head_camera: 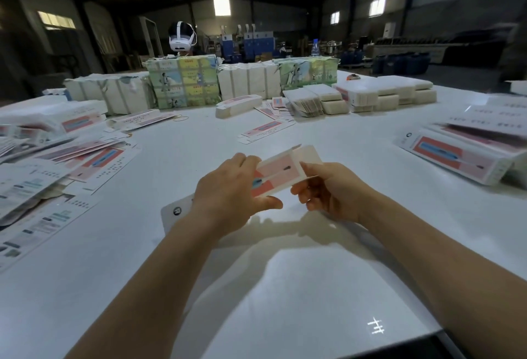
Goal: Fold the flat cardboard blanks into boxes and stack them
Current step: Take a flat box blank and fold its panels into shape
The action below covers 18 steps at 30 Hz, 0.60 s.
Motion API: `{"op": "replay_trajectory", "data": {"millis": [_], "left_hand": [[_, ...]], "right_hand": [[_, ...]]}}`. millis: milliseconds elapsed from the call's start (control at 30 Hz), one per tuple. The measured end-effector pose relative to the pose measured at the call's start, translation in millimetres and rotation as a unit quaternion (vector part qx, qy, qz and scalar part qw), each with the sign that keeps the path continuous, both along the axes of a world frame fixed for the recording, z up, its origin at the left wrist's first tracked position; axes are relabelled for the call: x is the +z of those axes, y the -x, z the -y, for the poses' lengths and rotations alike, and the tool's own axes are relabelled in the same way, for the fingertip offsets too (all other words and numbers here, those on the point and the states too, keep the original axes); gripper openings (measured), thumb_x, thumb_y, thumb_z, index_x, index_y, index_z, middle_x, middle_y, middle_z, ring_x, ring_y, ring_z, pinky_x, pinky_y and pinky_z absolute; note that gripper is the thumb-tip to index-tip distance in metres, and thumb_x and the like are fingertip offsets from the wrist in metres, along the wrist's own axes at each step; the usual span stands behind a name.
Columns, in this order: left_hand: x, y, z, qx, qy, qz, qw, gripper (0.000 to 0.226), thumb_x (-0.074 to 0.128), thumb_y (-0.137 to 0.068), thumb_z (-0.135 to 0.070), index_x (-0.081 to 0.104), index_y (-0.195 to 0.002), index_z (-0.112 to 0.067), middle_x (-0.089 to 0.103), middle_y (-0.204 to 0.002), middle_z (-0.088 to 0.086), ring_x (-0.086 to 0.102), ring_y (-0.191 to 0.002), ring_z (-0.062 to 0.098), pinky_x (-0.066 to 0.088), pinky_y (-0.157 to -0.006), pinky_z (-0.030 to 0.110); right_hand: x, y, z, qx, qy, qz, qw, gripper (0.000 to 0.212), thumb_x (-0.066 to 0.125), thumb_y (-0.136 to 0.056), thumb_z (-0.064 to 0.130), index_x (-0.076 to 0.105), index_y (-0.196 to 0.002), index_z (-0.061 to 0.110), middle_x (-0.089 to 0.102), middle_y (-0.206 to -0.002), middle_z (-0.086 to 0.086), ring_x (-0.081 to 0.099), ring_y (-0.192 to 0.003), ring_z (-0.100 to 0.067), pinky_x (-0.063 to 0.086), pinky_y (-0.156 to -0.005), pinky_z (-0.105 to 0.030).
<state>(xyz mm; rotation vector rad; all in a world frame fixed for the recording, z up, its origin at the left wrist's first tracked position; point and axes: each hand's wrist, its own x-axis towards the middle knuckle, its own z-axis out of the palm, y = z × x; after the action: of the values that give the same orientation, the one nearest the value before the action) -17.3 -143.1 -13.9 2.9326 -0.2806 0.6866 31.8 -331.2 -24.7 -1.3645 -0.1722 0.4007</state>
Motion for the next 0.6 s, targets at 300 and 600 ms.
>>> {"op": "replay_trajectory", "data": {"millis": [300,600], "left_hand": [[4,-2,-9,0.038,0.108,-0.017,0.993,0.06,0.059,-0.077,-0.064,0.045,-0.123,-0.029,0.051,-0.107,-0.007,0.056,-0.088,0.019,0.053,-0.074,0.04],[1,-1,-1,0.013,0.13,-0.027,0.991,0.071,0.062,-0.073,-0.067,0.043,-0.131,-0.03,0.053,-0.113,-0.005,0.057,-0.09,0.015,0.057,-0.074,0.037]], "right_hand": [[-7,12,-5,-0.308,0.183,0.406,0.841,0.016,0.062,-0.088,0.008,0.069,-0.103,0.009,0.058,-0.087,0.001,0.055,-0.068,-0.006,0.049,-0.063,-0.021],[-11,21,-19,-0.248,0.271,0.469,0.803,0.031,0.064,-0.09,0.016,0.066,-0.119,0.008,0.048,-0.112,0.0,0.036,-0.108,-0.011,0.026,-0.088,0.0]]}}
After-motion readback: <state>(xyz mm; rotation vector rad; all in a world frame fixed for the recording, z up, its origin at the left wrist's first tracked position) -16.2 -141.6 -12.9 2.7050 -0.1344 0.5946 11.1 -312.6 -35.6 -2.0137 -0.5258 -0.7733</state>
